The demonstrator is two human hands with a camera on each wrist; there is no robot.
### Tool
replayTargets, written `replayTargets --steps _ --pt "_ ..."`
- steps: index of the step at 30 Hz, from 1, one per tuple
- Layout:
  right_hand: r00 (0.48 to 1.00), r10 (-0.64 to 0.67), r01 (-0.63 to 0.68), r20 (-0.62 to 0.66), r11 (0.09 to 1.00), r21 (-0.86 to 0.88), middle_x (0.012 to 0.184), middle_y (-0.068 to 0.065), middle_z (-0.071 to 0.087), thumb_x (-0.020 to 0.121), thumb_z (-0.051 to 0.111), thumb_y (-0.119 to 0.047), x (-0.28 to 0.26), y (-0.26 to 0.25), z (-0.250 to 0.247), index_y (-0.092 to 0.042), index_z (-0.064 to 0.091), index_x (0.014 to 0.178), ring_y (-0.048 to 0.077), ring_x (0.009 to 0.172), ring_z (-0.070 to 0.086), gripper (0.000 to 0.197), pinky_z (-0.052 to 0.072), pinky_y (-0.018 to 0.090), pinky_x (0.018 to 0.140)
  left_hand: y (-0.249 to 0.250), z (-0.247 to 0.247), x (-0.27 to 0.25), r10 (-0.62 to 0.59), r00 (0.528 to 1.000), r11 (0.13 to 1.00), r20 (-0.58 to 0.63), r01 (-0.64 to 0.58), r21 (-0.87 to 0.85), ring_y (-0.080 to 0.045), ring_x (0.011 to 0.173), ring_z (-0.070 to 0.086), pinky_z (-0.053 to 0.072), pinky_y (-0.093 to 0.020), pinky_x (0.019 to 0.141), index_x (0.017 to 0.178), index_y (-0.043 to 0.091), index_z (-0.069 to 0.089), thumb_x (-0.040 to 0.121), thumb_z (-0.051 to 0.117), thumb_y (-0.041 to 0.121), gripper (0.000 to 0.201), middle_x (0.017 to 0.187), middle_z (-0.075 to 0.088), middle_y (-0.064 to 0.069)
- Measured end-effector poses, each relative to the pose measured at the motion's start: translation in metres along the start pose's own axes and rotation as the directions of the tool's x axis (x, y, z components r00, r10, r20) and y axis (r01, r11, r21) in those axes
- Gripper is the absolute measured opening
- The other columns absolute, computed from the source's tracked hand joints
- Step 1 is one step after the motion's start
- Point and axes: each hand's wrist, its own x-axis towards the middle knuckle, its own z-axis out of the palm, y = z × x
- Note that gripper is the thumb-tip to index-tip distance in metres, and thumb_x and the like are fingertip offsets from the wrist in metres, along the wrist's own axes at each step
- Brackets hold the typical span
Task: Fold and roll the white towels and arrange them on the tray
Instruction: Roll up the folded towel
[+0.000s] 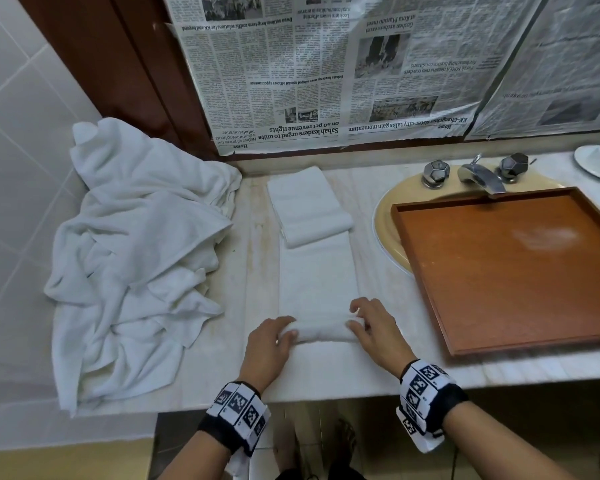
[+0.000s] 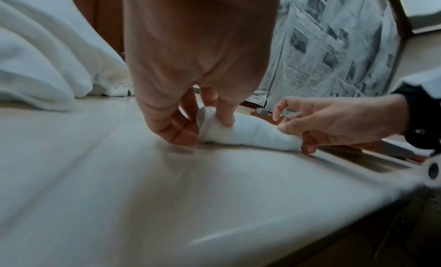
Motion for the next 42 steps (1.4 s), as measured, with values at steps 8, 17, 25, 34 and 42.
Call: replayTargets --steps 8,17,25,34,42 --pt "0.979 -0.18 0.202 0.093 0.847 -0.492 0.101 0.0 0.058 0.083 0.055 -0.04 -0.005 -0.007 0.008 -0.015 0.065 0.096 0.023 0.093 0.055 0.03 0.05 0.034 0.065 0.004 -0.007 0.012 -0.077 0.996 0.993 -0.034 0.08 0.085 -0.016 0.091 0.057 0.042 -0.028 0.079 0.104 0.023 0.07 0.096 0.059 0.038 0.02 0.101 0.054 0.002" --pt "0.984 -0.075 0.12 0.164 0.951 -0.284 0.111 0.001 0.059 0.09 0.05 -0.037 -0.004 -0.004 0.003 -0.01 0.063 0.115 0.02 0.106 0.051 0.039 0.04 0.028 0.083 0.005 0.011 -0.022 0.19 0.981 0.926 0.044 -0.193 0.324 -0.02 0.098 0.055 0.053 -0.034 0.071 0.119 0.024 0.061 0.09 0.052 0.056 0.043 0.119 0.054 0.004" --pt "0.998 -0.02 0.023 0.066 0.999 -0.046 0.104 -0.003 0.058 0.098 0.052 -0.03 -0.016 -0.001 -0.001 -0.023 0.056 0.115 0.017 0.089 0.057 0.019 0.047 0.033 0.081 0.007 -0.001 -0.016 -0.041 0.999 0.998 0.011 0.042 -0.051 -0.006 0.092 0.06 0.041 -0.021 0.081 0.11 0.025 0.07 0.092 0.064 0.05 0.031 0.1 0.066 0.013" --pt "0.974 -0.17 0.211 0.148 0.92 -0.331 0.113 -0.007 0.053 0.092 0.046 -0.051 -0.025 0.001 0.0 -0.022 0.06 0.114 0.013 0.103 0.05 0.04 0.049 0.03 0.074 0.009 0.004 -0.022 -0.262 0.964 0.96 -0.037 0.257 -0.112 -0.007 0.064 0.052 0.034 -0.022 0.059 0.081 0.02 0.061 0.086 0.068 0.056 0.037 0.066 0.055 0.008" --pt "0.948 -0.155 0.235 0.279 0.931 -0.28 0.119 -0.005 0.049 0.093 0.055 -0.046 -0.033 0.005 0.003 -0.017 0.061 0.124 0.014 0.107 0.049 0.042 0.047 0.027 0.086 0.01 0.008 -0.041 -0.001 0.987 0.997 -0.161 0.013 0.072 -0.008 0.086 0.053 0.048 -0.027 0.069 0.11 0.029 0.056 0.092 0.06 0.052 0.029 0.109 0.048 0.011"
